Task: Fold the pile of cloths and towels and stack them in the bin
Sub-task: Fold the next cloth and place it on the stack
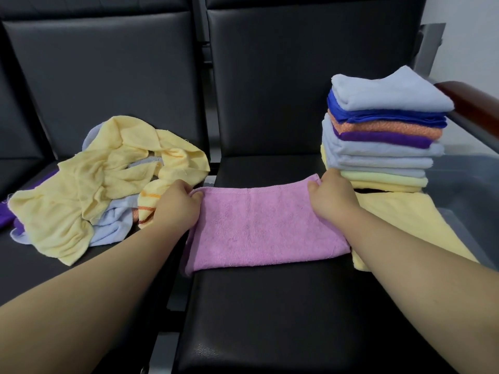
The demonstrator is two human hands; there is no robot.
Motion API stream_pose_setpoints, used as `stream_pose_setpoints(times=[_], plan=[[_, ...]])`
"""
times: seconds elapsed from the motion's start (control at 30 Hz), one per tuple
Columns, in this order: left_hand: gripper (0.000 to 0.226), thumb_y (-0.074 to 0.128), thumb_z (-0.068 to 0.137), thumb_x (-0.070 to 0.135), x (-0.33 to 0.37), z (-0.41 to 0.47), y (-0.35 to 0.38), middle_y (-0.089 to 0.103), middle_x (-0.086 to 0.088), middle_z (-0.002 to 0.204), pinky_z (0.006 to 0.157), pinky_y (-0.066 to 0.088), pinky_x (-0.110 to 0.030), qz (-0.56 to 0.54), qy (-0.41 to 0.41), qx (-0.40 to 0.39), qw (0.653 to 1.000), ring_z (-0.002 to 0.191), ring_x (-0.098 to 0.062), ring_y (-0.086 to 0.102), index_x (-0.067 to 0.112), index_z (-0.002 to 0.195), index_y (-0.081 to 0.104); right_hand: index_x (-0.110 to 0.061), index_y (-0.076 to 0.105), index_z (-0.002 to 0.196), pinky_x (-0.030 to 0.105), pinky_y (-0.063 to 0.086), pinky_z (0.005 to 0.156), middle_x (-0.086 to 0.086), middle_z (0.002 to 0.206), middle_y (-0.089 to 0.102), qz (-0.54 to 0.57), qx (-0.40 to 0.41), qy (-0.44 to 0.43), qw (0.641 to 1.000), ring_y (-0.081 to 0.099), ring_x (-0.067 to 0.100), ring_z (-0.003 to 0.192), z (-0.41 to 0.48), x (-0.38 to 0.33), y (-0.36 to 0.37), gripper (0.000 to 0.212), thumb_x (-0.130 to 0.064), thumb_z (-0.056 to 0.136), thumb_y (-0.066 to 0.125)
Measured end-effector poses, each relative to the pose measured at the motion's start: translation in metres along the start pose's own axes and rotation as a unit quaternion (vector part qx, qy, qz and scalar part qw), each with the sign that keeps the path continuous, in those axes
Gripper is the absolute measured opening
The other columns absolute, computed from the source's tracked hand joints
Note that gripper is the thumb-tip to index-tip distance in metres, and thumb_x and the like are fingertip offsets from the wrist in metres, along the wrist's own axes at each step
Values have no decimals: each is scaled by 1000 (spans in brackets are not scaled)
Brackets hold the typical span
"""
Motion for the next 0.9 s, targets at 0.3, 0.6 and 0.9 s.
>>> stream_pose_setpoints(times=[0.3,0.6,0.9], plan=[[41,63,90,26,28,-30,-16,52,-8,124,86,47,-42,69,80,56,993,109,-31,53,16,128,52,-20,60,113,38,50,89,3,122,54,-146,-50,-158,975,54,26,110,-36,-13,-13,16,-24,98,58],[62,33,102,55,60,-66,31,40,-16,150,111,36,-52,235,67,-175,954,137,-38,36,11,145,44,-14,68,112,34,49,77,4,115,65,-300,-196,-168,919,62,25,101,-56,-22,-12,27,-14,100,44],[55,32,105,41,104,-53,60,22,5,168,124,12,-55,248,317,-276,873,156,-20,16,30,159,29,-2,75,94,36,50,69,8,69,57,-343,-383,-198,835,62,32,77,-134,-28,-27,17,-3,94,58]])
Point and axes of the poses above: each hand's wrist, its own z-axis towards the middle knuckle, its own y-axis out of the palm, x = y × z, the point moved 2 cm from there along z, towards the middle knuckle
